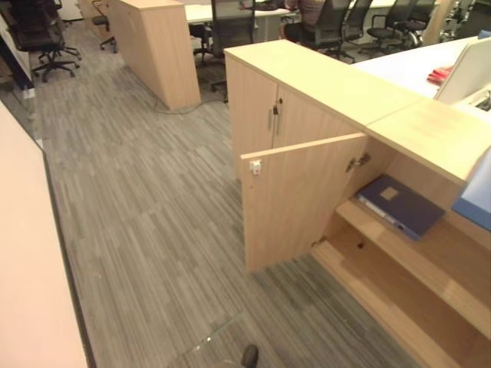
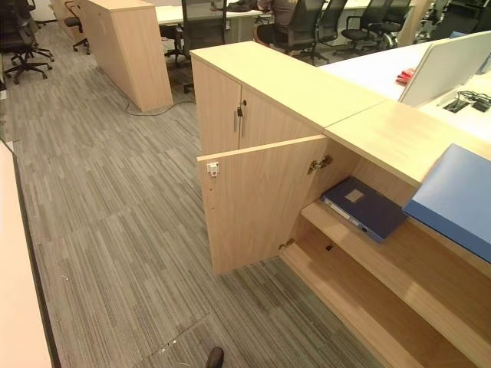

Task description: Put the empty folder in the office cabinet

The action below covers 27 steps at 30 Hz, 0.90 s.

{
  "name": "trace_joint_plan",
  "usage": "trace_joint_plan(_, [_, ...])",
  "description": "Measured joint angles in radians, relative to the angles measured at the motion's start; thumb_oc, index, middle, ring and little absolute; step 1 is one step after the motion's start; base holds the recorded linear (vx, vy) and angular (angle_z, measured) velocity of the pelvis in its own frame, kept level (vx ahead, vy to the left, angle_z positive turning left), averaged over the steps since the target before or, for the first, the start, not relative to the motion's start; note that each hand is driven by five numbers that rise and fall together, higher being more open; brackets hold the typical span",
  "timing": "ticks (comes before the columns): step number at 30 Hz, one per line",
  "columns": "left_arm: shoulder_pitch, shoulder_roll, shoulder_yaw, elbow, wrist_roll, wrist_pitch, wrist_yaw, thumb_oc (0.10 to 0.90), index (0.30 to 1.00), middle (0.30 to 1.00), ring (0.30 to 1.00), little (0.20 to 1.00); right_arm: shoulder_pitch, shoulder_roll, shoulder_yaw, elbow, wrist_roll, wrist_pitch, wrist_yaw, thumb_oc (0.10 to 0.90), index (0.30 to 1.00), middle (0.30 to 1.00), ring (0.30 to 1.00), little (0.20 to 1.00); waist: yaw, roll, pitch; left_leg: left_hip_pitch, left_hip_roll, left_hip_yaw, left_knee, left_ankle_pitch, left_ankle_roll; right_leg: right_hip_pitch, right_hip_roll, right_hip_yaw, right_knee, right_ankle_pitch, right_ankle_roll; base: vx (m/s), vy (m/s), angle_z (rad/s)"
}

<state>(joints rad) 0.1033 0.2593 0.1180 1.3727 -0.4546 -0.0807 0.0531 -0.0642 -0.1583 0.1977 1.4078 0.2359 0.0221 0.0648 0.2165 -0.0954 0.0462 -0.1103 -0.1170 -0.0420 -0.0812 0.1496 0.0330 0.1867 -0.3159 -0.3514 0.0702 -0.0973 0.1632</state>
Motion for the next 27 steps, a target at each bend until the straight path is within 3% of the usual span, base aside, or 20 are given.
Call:
trace_joint_plan(5, [-0.002, -0.001, -0.008, -0.005, 0.03, 0.001, -0.001, 0.8, 0.9, 0.9, 0.9, 0.9, 0.023, -0.001, -0.01, 0.001, 0.0, 0.0, 0.0, 0.8, 0.9, 0.9, 0.9, 0.9, -0.023, -0.014, -0.012, -0.01, -0.009, 0.017, -0.001, 0.0, -0.001, -0.005, -0.013, -0.003, -0.022, -0.017, 0.026, 0.04, 0.078, -0.08])
trace_joint_plan(8, [-0.007, -0.001, -0.016, 0.003, 0.039, 0.009, -0.003, 0.8, 0.9, 0.9, 0.9, 0.9, 0.042, -0.006, -0.022, 0.002, -0.001, 0.002, 0.0, 0.8, 0.9, 0.9, 0.9, 0.9, -0.033, -0.011, -0.015, -0.008, -0.006, 0.024, -0.001, -0.004, -0.002, -0.012, -0.02, -0.001, -0.014, -0.018, 0.023, 0.02, 0.107, -0.06])
trace_joint_plan(10, [-0.004, -0.002, -0.019, 0.015, 0.043, 0.01, -0.015, 0.8, 0.9, 0.9, 0.9, 0.9, 0.056, -0.011, -0.041, 0.0, 0.001, 0.0, 0.0, 0.8, 0.9, 0.9, 0.9, 0.9, -0.046, -0.008, -0.015, -0.01, -0.005, 0.037, -0.002, -0.018, -0.009, -0.036, -0.03, 0.001, 0.028, -0.023, 0.012, -0.02, 0.085, -0.12])
trace_joint_plan(13, [-0.007, -0.006, -0.056, 0.042, 0.072, 0.019, -0.021, 0.8, 0.9, 0.9, 0.9, 0.9, 0.036, -0.028, -0.052, -0.005, 0.001, -0.008, 0.0, 0.8, 0.9, 0.9, 0.9, 0.9, -0.075, 0.025, 0.003, 0.026, 0.019, 0.06, 0.001, -0.025, -0.001, -0.148, -0.054, 0.032, 0.248, -0.005, 0.007, 0.0, 0.062, -0.41])
trace_joint_plan(15, [0.002, -0.002, -0.076, 0.037, 0.074, 0.02, -0.018, 0.8, 0.9, 0.9, 0.9, 0.9, 0.024, -0.033, -0.052, -0.029, 0.001, -0.012, -0.001, 0.8, 0.9, 0.9, 0.9, 0.9, -0.045, 0.038, 0.028, 0.055, 0.053, 0.154, -0.005, -0.026, 0.001, -0.179, -0.099, -0.07, 0.317, 0.006, -0.026, 0.01, -0.021, -0.96])
trace_joint_plan(16, [0.009, 0.003, -0.076, 0.033, 0.074, 0.018, -0.019, 0.8, 0.9, 0.9, 0.9, 0.9, 0.017, -0.031, -0.044, -0.029, 0.001, -0.01, -0.002, 0.8, 0.9, 0.9, 0.9, 0.9, -0.039, 0.036, 0.027, 0.063, 0.052, 0.162, -0.005, -0.03, 0.005, -0.182, -0.107, -0.077, 0.308, 0.012, -0.02, -0.03, -0.124, -0.74])
trace_joint_plan(17, [-0.001, 0.007, -0.078, 0.028, 0.074, 0.016, -0.018, 0.8, 0.9, 0.9, 0.9, 0.9, 0.02, -0.026, -0.039, -0.048, 0.001, -0.011, -0.005, 0.8, 0.9, 0.9, 0.9, 0.9, -0.053, 0.018, 0.026, 0.065, 0.052, 0.194, -0.005, -0.036, -0.002, -0.191, -0.128, -0.155, 0.273, 0.071, -0.025, -0.01, -0.185, -0.98])
trace_joint_plan(18, [-0.008, 0.015, -0.074, -0.01, 0.073, 0.012, -0.02, 0.8, 0.9, 0.9, 0.9, 0.9, -0.005, -0.011, -0.04, -0.056, 0.0, -0.011, -0.006, 0.8, 0.9, 0.9, 0.9, 0.9, -0.044, -0.047, 0.046, -0.004, 0.024, 0.199, 0.158, -0.092, -0.003, -0.243, -0.181, -0.232, 0.213, 0.093, -0.026, -0.01, -0.169, -0.98])
trace_joint_plan(19, [-0.008, 0.002, -0.071, -0.011, 0.072, 0.019, -0.016, 0.8, 0.9, 0.9, 0.9, 0.9, -0.019, -0.019, -0.034, -0.063, 0.001, -0.014, -0.005, 0.8, 0.9, 0.9, 0.9, 0.9, -0.053, -0.017, 0.056, -0.046, 0.052, 0.199, 0.281, -0.151, 0.008, -0.246, -0.161, -0.225, 0.209, 0.089, -0.009, 0.06, -0.22, -1.77])
trace_joint_plan(20, [-0.004, -0.027, -0.073, -0.008, 0.074, 0.044, -0.02, 0.8, 0.9, 0.9, 0.9, 0.9, -0.025, -0.039, -0.008, -0.075, 0.001, -0.028, -0.007, 0.8, 0.9, 0.9, 0.9, 0.9, -0.048, 0.049, 0.07, -0.106, 0.134, 0.237, 0.411, -0.251, 0.026, -0.243, -0.109, -0.245, 0.176, 0.094, -0.005, 0.09, -0.237, -1.96])
trace_joint_plan(21, [-0.007, -0.036, -0.071, -0.008, 0.073, 0.045, -0.016, 0.8, 0.9, 0.9, 0.9, 0.9, -0.014, -0.034, 0.0, -0.078, 0.001, -0.018, -0.008, 0.8, 0.9, 0.9, 0.9, 0.9, -0.044, 0.044, 0.07, -0.059, 0.151, 0.302, 0.333, -0.236, -0.011, -0.253, -0.117, -0.253, 0.177, 0.102, 0.028, 0.09, -0.237, -1.89])
trace_joint_plan(23, [-0.027, -0.036, -0.065, -0.015, 0.071, 0.034, -0.018, 0.8, 0.9, 0.9, 0.9, 0.9, -0.006, -0.035, -0.001, -0.075, 0.001, -0.015, -0.009, 0.8, 0.9, 0.9, 0.9, 0.9, -0.048, 0.038, 0.07, -0.011, 0.149, 0.311, 0.202, -0.203, -0.064, -0.23, -0.088, -0.282, 0.152, 0.104, 0.031, 0.09, -0.233, -0.96])
trace_joint_plan(24, [-0.072, -0.02, -0.055, -0.026, 0.071, 0.027, -0.019, 0.8, 0.9, 0.9, 0.9, 0.9, 0.005, -0.017, -0.003, -0.06, 0.001, -0.003, -0.009, 0.8, 0.9, 0.9, 0.9, 0.9, -0.062, -0.01, 0.065, 0.018, 0.134, 0.326, 0.137, -0.193, -0.089, -0.187, -0.068, -0.301, 0.069, 0.099, 0.043, 0.12, -0.292, -0.37])
trace_joint_plan(25, [-0.096, 0.003, -0.039, -0.029, 0.068, 0.03, -0.02, 0.8, 0.9, 0.9, 0.9, 0.9, 0.007, -0.002, -0.005, -0.056, 0.002, -0.001, -0.009, 0.8, 0.9, 0.9, 0.9, 0.9, -0.076, -0.067, 0.075, 0.0, 0.116, 0.337, 0.24, -0.208, -0.058, -0.154, -0.098, -0.319, 0.023, 0.102, 0.053, 0.14, -0.375, -0.64])
trace_joint_plan(26, [-0.079, -0.015, -0.035, -0.031, 0.066, 0.03, -0.013, 0.8, 0.9, 0.9, 0.9, 0.9, 0.004, -0.028, 0.003, -0.064, 0.003, 0.001, -0.006, 0.8, 0.9, 0.9, 0.9, 0.9, -0.08, 0.003, 0.072, 0.037, 0.206, 0.291, 0.298, -0.292, -0.066, -0.139, -0.024, -0.332, 0.016, 0.14, 0.047, 0.06, -0.178, -0.71])
trace_joint_plan(27, [-0.081, -0.019, -0.034, -0.033, 0.066, 0.031, -0.016, 0.8, 0.9, 0.9, 0.9, 0.9, 0.016, -0.023, 0.015, -0.075, 0.004, -0.005, -0.009, 0.8, 0.9, 0.9, 0.9, 0.9, -0.08, -0.006, 0.077, 0.065, 0.196, 0.296, 0.264, -0.289, -0.083, -0.139, -0.033, -0.312, 0.018, 0.151, 0.037, 0.12, -0.348, -0.9])
